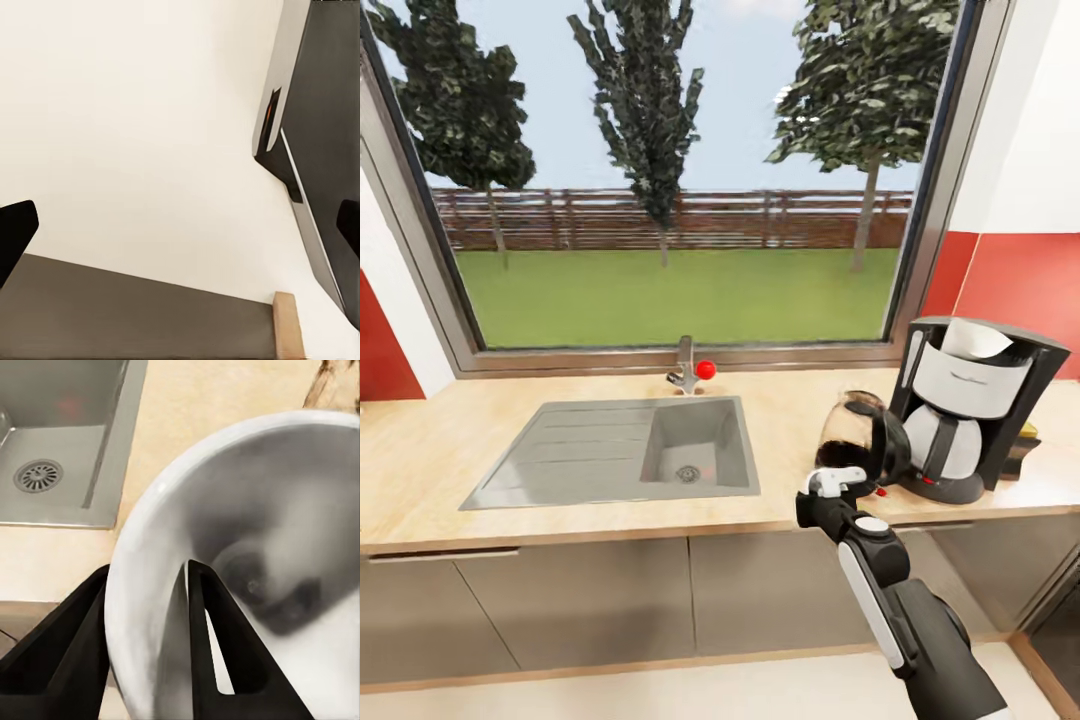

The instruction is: Set up a coffee station on the kitchen countertop: keep the coffee maker on the countertop, move the bottle of coffee from the kitchen shelf to the counter next to the coffee maker, place a paper coffee filter on top of the coffee maker, put the saucer next to the coffee maker with the coffee cup on the saucer, and place the electric kettle next to the coffee maker.

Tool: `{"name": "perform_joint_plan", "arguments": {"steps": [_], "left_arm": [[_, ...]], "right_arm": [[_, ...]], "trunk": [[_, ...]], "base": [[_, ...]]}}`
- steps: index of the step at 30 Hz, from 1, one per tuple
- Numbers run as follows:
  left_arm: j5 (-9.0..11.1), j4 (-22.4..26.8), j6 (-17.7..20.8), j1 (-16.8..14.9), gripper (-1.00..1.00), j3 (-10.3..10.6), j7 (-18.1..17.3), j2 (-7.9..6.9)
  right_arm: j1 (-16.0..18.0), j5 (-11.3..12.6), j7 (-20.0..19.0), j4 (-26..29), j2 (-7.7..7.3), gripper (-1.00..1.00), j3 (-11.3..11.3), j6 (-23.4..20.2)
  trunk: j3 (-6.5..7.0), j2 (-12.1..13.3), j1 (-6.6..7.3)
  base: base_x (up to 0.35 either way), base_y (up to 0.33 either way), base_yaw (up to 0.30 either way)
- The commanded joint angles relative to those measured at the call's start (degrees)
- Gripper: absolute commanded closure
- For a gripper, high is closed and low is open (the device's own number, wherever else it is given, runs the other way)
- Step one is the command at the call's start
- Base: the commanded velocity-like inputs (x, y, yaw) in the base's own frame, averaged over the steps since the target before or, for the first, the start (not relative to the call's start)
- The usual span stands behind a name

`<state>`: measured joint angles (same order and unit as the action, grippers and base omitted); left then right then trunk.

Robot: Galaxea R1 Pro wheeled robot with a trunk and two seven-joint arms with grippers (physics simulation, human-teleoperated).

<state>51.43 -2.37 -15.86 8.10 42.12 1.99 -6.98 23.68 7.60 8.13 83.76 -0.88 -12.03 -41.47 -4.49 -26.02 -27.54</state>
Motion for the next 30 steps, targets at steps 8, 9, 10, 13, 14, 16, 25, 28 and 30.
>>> {"name": "perform_joint_plan", "arguments": {"steps": [8,9,10,13,14,16,25,28,30], "left_arm": [[0.1,0.3,-0.2,0.0,-1.0,0.4,0.2,0.07],[0.1,0.3,-0.2,0.0,-1.0,0.4,0.2,0.05],[0.1,0.3,-0.3,0.0,-1.0,0.4,0.2,0.05],[0.1,0.3,-0.3,0.0,-1.0,0.4,0.2,0.04],[0.1,0.3,-0.3,0.0,-1.0,0.4,0.2,0.04],[0.1,0.3,-0.3,0.0,-1.0,0.4,0.2,0.04],[0.2,0.3,-0.3,0.0,-1.0,0.3,0.2,0.03],[0.2,0.3,-0.3,0.0,-1.0,0.3,0.2,0.03],[0.2,0.3,-0.3,0.0,-1.0,0.3,0.2,0.03]], "right_arm": [[0.0,0.6,0.5,0.0,-0.34,1.0,-0.2,-0.3],[0.0,0.6,0.5,0.0,-0.34,1.0,-0.2,-0.3],[0.0,0.6,0.5,0.0,-0.34,1.0,-0.2,-0.3],[0.0,0.6,0.5,0.0,-0.35,1.0,-0.2,-0.3],[0.0,0.6,0.5,0.0,-0.35,1.0,-0.2,-0.3],[0.0,0.6,0.5,0.0,-0.35,1.0,-0.2,-0.3],[0.0,0.6,0.5,-0.3,-0.35,1.0,-0.2,-0.3],[0.0,0.6,0.5,-0.3,-0.35,1.0,-0.2,-0.3],[0.0,0.6,0.5,-0.3,-0.35,1.0,-0.2,-0.3]], "trunk": [[-0.11,-0.1,-0.01],[-0.11,-0.1,-0.01],[-0.11,-0.1,-0.01],[-0.11,-0.1,-0.01],[-0.11,-0.1,-0.01],[-0.11,-0.1,-0.01],[-0.11,-0.1,-0.01],[-0.11,-0.1,-0.01],[-0.11,-0.1,-0.01]], "base": [[-0.041,-0.261,0.0],[-0.001,-0.275,0.0],[0.0,-0.275,0.0],[-0.002,-0.275,0.0],[-0.028,-0.275,0.0],[-0.094,-0.267,0.0],[-0.215,-0.222,0.0],[-0.257,-0.201,0.0],[-0.263,-0.199,0.0]]}}
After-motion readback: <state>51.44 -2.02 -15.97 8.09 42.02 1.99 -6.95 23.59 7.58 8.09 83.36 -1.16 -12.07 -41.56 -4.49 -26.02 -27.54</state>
